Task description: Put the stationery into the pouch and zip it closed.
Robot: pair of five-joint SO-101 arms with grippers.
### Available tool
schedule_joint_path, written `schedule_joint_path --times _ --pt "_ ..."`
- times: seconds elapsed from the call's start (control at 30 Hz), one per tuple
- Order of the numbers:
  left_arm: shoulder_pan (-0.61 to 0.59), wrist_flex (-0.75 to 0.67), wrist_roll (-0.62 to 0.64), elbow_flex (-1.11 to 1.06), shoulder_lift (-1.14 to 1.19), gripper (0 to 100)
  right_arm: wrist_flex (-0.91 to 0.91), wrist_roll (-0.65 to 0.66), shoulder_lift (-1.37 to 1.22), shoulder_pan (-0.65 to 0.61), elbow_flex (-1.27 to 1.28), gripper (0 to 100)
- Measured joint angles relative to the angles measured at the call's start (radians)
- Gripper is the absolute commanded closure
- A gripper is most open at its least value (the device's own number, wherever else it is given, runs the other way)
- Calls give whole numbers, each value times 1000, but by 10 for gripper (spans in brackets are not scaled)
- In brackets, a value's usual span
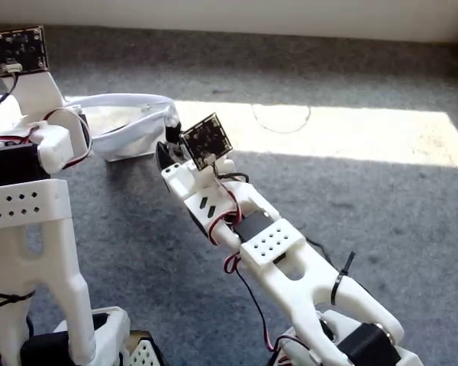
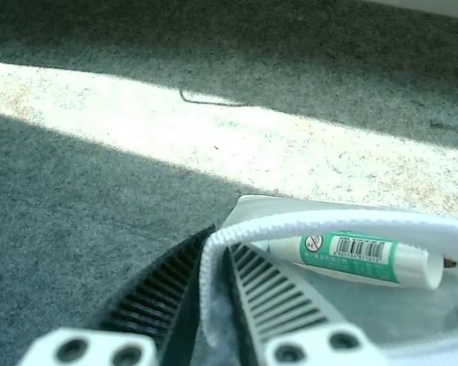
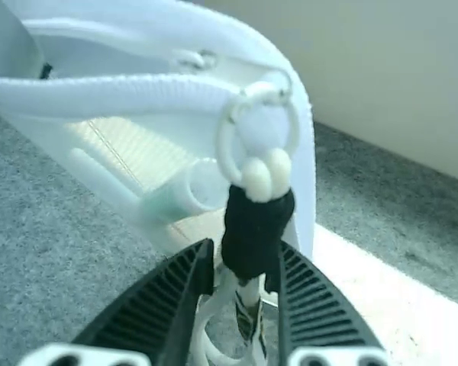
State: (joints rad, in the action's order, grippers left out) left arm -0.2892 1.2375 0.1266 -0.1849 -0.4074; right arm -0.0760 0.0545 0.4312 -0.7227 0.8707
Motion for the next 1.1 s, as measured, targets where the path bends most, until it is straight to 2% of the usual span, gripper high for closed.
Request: schedule_joint_path --times 0.1,0.27,1.1 --pt "0 0 0 0 0 989 46 0 44 0 -2 889" --pt "0 0 0 0 0 989 87 0 72 0 -2 832" --pt "0 0 0 0 0 989 64 0 72 5 -2 832"
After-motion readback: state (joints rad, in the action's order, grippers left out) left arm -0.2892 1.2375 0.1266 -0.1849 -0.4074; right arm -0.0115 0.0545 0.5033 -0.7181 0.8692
